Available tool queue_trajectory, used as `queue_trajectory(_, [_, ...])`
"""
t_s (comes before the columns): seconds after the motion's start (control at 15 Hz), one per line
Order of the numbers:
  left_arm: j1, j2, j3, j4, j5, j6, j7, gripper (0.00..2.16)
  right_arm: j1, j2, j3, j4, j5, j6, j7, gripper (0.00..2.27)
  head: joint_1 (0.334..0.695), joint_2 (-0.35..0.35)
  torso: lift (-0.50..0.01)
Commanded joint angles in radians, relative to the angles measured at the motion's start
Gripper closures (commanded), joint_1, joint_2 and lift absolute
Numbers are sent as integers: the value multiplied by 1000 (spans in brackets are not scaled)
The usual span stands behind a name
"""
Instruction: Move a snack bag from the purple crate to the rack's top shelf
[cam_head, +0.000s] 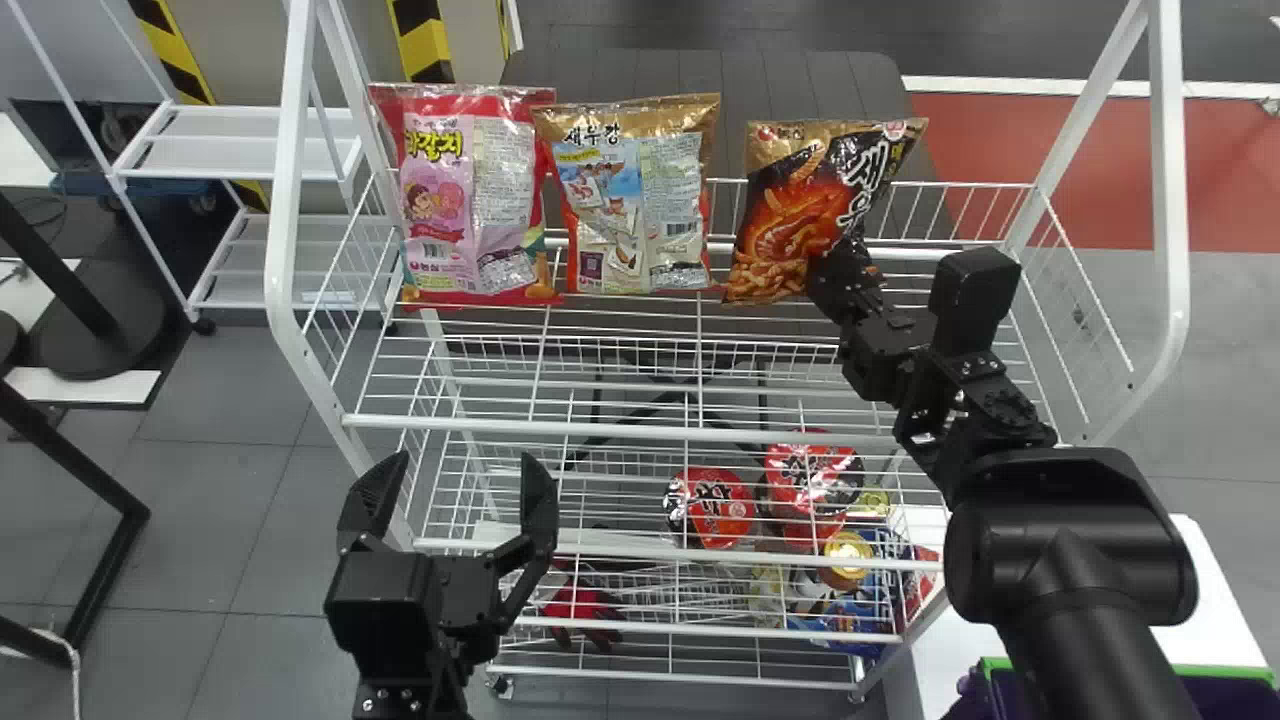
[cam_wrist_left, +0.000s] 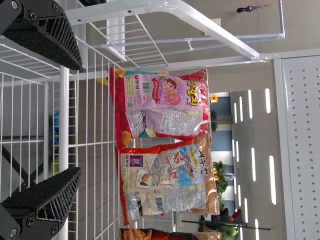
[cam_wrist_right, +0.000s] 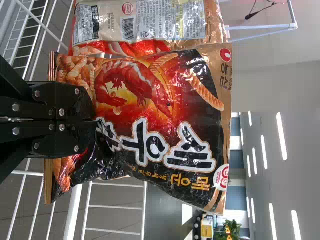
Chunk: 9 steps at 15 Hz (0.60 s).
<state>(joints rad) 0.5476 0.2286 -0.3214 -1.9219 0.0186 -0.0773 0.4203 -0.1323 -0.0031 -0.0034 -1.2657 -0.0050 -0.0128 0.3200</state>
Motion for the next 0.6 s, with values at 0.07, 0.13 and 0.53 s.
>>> queue_trajectory(0.07, [0,0,-4,1,0,0,0,90,7,4,3,17,22,-58,-27,2027,695,6,1])
queue_trajectory(0.13, [0,0,-4,1,0,0,0,90,7,4,3,23,23,-62,-27,1953,695,3,1])
queue_trajectory(0.53, [2,2,-5,1,0,-3,2,90,-1,4,2,48,23,-71,-27,1727,695,0,1])
